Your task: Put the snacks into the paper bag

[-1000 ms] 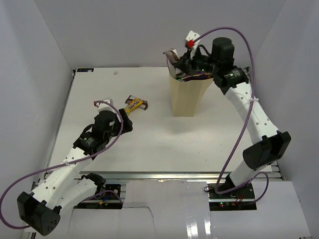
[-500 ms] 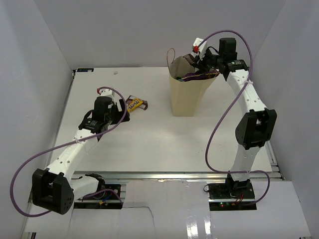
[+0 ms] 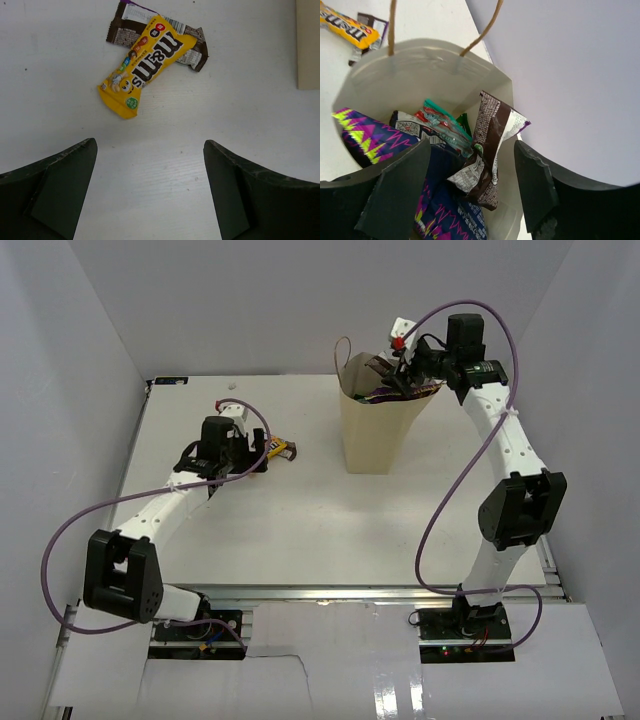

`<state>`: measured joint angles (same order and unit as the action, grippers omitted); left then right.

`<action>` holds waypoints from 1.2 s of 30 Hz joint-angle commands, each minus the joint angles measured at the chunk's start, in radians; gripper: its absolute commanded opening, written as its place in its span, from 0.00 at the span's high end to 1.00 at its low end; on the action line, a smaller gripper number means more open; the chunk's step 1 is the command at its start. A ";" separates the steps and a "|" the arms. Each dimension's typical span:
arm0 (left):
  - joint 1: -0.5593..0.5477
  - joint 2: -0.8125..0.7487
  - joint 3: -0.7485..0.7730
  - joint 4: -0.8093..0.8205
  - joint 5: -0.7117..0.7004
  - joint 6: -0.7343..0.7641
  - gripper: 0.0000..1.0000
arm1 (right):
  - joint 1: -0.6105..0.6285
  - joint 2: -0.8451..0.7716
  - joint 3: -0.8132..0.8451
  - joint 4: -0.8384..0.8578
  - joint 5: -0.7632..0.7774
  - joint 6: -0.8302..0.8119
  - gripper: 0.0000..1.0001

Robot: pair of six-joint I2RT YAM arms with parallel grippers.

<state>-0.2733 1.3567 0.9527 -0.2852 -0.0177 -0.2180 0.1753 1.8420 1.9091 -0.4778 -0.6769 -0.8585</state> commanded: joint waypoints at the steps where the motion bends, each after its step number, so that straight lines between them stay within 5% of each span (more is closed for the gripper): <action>1: 0.009 0.047 0.060 0.069 0.016 0.110 0.02 | -0.005 -0.064 0.036 0.007 -0.064 0.085 0.26; 8: 0.020 0.128 0.104 0.089 0.062 0.154 0.02 | -0.007 0.017 0.125 0.054 0.011 0.185 0.23; 18: 0.022 0.128 0.087 0.090 0.074 0.152 0.02 | 0.001 0.140 0.137 0.019 0.002 0.193 0.38; 31: 0.022 0.151 0.107 0.104 0.107 0.184 0.02 | 0.007 0.148 0.200 -0.240 -0.292 -0.042 0.61; 36: 0.022 0.163 0.107 0.106 0.110 0.207 0.02 | 0.013 0.128 0.173 -0.112 -0.185 0.071 0.49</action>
<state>-0.2569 1.5192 1.0241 -0.2012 0.0689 -0.0399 0.1837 2.0090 2.0613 -0.6415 -0.8780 -0.8368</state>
